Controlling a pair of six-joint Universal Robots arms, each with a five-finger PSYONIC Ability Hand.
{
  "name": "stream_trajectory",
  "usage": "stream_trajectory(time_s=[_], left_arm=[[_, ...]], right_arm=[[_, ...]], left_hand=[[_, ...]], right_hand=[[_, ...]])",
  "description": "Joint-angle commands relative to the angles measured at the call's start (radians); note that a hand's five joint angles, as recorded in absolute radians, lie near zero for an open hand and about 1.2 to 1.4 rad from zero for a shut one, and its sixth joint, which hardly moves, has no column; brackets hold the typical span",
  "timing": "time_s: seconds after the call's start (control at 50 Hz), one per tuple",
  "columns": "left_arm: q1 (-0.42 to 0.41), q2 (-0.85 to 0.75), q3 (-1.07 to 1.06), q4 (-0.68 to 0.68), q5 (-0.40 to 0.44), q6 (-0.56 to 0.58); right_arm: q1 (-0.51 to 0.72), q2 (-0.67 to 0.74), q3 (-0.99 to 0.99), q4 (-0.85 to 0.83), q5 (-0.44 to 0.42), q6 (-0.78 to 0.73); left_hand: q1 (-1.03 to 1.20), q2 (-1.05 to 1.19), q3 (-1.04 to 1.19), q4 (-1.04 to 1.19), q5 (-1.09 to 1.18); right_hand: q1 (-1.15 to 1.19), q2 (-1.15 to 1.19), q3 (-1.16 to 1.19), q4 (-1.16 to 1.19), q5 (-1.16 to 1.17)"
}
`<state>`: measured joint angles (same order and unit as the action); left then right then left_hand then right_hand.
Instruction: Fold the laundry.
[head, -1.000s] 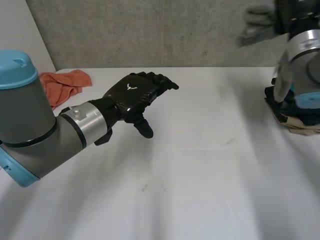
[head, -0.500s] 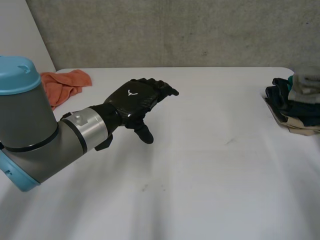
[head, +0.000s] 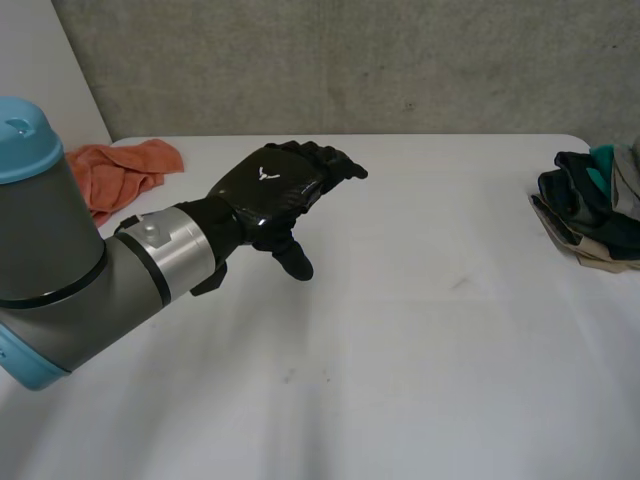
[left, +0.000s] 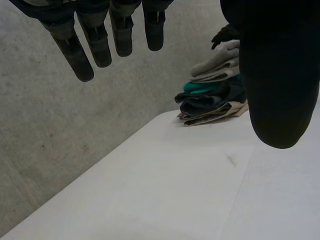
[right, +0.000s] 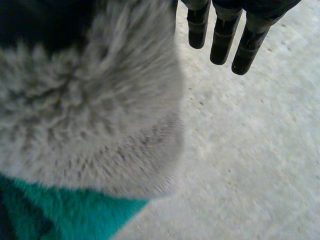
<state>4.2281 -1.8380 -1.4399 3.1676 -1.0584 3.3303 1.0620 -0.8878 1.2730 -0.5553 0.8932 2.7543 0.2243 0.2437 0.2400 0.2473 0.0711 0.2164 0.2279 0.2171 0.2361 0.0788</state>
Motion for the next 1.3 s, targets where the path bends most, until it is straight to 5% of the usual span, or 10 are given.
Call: stream_trajectory(time_s=[0.02, 0.2, 0.4, 0.5, 0.62, 0.74, 0.8, 1.0, 1.16, 1.3], left_arm=[[0.000, 0.017, -0.002, 0.000, 0.000, 0.000], [0.001, 0.017, 0.000, 0.000, 0.000, 0.000], [0.010, 0.032, 0.001, 0.012, -0.002, -0.002], [0.016, 0.055, 0.007, 0.017, -0.005, -0.002], [0.044, 0.095, 0.007, 0.049, -0.069, -0.005], [0.165, 0.138, 0.012, 0.179, -0.351, -0.002], [0.228, 0.131, 0.016, 0.221, -0.406, 0.008], [0.565, -0.205, 0.130, 0.186, -0.210, 0.247], [0.627, -0.510, 0.314, 0.198, -0.167, 0.566], [0.662, -0.716, 0.536, 0.210, -0.115, 0.569]], right_arm=[[-0.160, -0.158, 0.075, 0.190, -0.008, 0.061], [-0.295, -0.218, -0.009, 0.282, 0.021, 0.038], [-0.258, -0.310, -0.149, 0.224, 0.315, 0.027], [0.011, -0.407, -0.147, 0.091, 0.380, 0.037], [0.320, -0.488, -0.023, 0.008, 0.337, 0.037], [0.640, -0.516, 0.213, 0.018, 0.240, 0.030], [0.755, -0.507, 0.328, 0.038, 0.227, 0.025], [0.923, -0.411, 0.519, 0.120, 0.260, -0.018], [0.921, -0.401, 0.601, 0.136, 0.323, -0.055], [0.912, -0.399, 0.641, 0.136, 0.328, -0.055]], left_hand=[[0.077, 0.058, 0.062, 0.054, 0.056], [0.077, 0.058, 0.062, 0.054, 0.056], [0.077, 0.058, 0.062, 0.054, 0.056], [0.074, 0.055, 0.059, 0.051, 0.053], [0.069, 0.049, 0.053, 0.045, 0.047], [0.024, 0.005, 0.009, 0.001, 0.003], [0.027, 0.008, 0.012, 0.004, 0.006], [0.048, 0.029, 0.032, 0.025, 0.027], [0.045, 0.026, 0.029, 0.022, 0.024], [0.057, 0.037, 0.041, 0.034, 0.035]], right_hand=[[-0.042, -0.053, -0.043, -0.062, -0.079], [-0.042, -0.053, -0.043, -0.062, -0.079], [-0.042, -0.053, -0.043, -0.062, -0.079], [-0.042, -0.053, -0.043, -0.062, -0.079], [-0.042, -0.053, -0.043, -0.062, -0.079], [-0.042, -0.053, -0.043, -0.062, -0.079], [-0.042, -0.053, -0.043, -0.062, -0.079], [-0.042, -0.053, -0.043, -0.062, -0.079], [-0.042, -0.053, -0.043, -0.062, -0.079], [-0.042, -0.053, -0.043, -0.062, -0.079]])
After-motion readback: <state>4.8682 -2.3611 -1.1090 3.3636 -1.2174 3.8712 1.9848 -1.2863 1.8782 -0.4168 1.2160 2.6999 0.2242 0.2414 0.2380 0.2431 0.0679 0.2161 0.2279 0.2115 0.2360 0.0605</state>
